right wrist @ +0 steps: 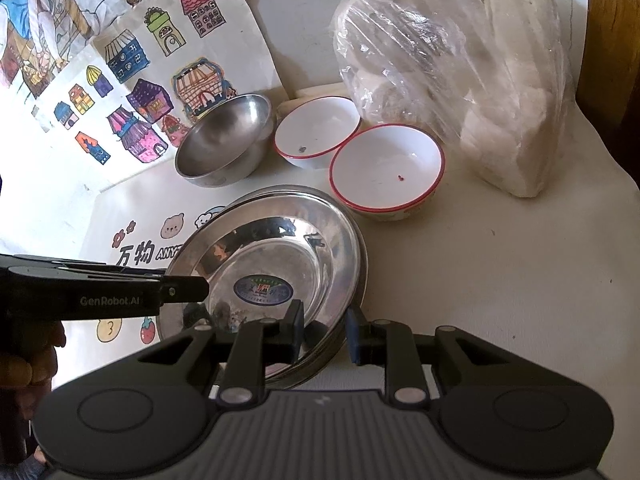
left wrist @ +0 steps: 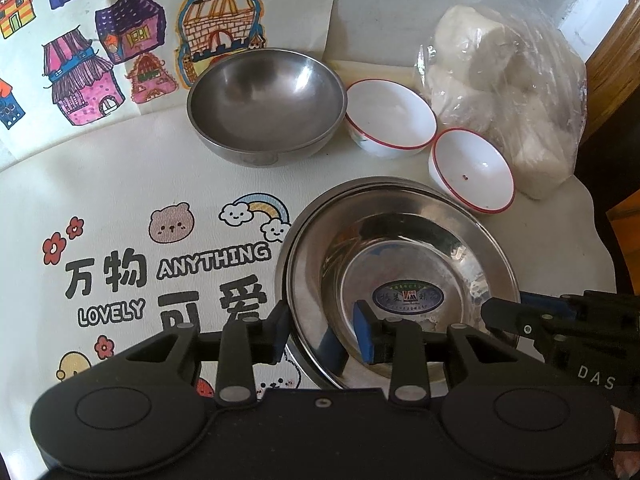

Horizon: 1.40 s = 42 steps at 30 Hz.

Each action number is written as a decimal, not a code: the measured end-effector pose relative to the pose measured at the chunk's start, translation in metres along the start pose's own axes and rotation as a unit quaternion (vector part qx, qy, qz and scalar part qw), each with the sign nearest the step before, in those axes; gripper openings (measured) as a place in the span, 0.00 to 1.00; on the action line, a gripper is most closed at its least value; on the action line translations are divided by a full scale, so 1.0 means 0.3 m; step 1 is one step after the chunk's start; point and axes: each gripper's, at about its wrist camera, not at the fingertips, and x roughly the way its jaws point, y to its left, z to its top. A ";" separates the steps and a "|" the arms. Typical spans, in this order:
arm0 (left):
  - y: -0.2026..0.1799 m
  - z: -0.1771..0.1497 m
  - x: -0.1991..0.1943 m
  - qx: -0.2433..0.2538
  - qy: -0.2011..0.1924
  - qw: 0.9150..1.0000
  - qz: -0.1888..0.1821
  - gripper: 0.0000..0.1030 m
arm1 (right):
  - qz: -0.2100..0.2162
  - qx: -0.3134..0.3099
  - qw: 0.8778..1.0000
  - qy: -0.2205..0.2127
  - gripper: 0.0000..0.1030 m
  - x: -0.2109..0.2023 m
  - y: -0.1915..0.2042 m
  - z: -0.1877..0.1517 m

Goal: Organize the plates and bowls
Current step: 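Carry the small labeled plate with both grippers and lower it onto the plate stack, then open both grippers and release the small plate on the stack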

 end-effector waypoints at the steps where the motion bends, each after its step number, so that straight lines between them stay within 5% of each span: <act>1: 0.000 0.001 0.001 0.001 0.001 1.000 0.001 0.35 | -0.003 -0.004 1.000 0.000 0.26 0.001 0.005 0.000; 14: 0.005 -0.006 -0.005 0.004 0.000 1.000 -0.010 0.38 | -0.017 -0.004 1.000 0.002 0.39 0.011 0.015 0.004; 24: 0.024 -0.009 -0.031 0.006 -0.011 1.000 -0.017 0.55 | -0.028 0.001 1.000 0.000 0.47 0.016 0.024 0.001; 35: 0.112 -0.014 -0.096 0.002 -0.034 0.999 -0.011 0.81 | -0.055 0.017 0.998 -0.012 0.87 -0.001 0.075 -0.029; 37: 0.136 -0.019 -0.110 0.001 -0.036 0.999 -0.010 0.83 | -0.064 0.016 0.998 -0.015 0.92 -0.014 0.086 -0.049; 39: 0.159 -0.023 -0.118 0.000 -0.036 0.999 -0.010 0.97 | -0.070 0.018 0.997 -0.016 0.98 -0.024 0.097 -0.068; 42: 0.195 -0.036 -0.135 0.003 -0.041 0.999 -0.014 0.99 | -0.083 0.028 0.996 -0.020 1.00 -0.036 0.118 -0.093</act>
